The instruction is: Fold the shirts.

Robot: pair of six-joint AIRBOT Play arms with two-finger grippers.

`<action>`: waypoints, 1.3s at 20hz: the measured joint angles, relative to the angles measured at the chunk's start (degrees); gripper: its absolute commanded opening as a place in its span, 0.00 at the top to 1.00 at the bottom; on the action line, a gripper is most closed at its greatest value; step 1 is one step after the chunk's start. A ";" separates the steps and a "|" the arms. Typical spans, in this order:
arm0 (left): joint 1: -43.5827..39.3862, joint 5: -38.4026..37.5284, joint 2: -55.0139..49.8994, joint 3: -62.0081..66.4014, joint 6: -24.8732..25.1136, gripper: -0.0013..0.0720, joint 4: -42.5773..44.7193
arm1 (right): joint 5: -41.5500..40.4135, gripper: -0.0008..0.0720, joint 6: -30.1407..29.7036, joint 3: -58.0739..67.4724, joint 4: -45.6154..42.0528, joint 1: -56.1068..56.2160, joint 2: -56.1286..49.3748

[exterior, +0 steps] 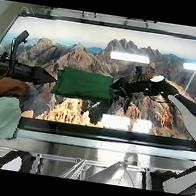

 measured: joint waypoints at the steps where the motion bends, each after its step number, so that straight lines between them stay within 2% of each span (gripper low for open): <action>1: 0.00 -0.02 0.02 -0.04 0.20 0.96 0.02 | -0.07 0.23 0.42 0.94 -0.02 0.96 -0.70; 4: 0.00 0.26 0.02 -0.09 0.79 0.96 0.02 | 0.13 0.23 1.55 4.70 0.07 4.04 -3.15; 5: 0.00 0.39 0.00 -0.09 1.01 0.96 0.00 | 0.57 0.27 1.73 5.99 0.72 5.01 -4.00; 6: 0.00 0.37 0.02 -0.11 1.03 0.96 0.00 | 0.96 0.51 1.75 6.88 1.29 5.75 -4.63; 8: 0.00 0.37 0.02 -0.11 1.22 0.96 0.00 | 1.64 0.90 0.94 8.20 2.95 6.93 -5.66; 9: 0.00 0.35 0.00 -0.11 1.25 0.96 0.00 | 2.38 0.97 -0.39 8.70 5.42 7.19 -5.62; 14: 0.00 -0.76 0.02 -0.11 1.40 0.96 0.02 | 5.11 0.97 -3.91 9.68 11.82 6.84 -1.75; 18: 0.00 -1.95 0.02 -0.11 1.40 0.96 0.00 | 8.20 0.97 -1.18 9.84 7.39 0.96 8.17; 21: -0.04 -2.82 0.02 -0.11 1.40 0.96 0.02 | 10.40 0.97 3.91 9.84 0.33 -8.55 18.14; 26: -0.13 -3.34 0.02 -0.11 1.38 0.96 0.02 | 15.93 0.97 11.67 12.09 -6.58 -34.62 29.05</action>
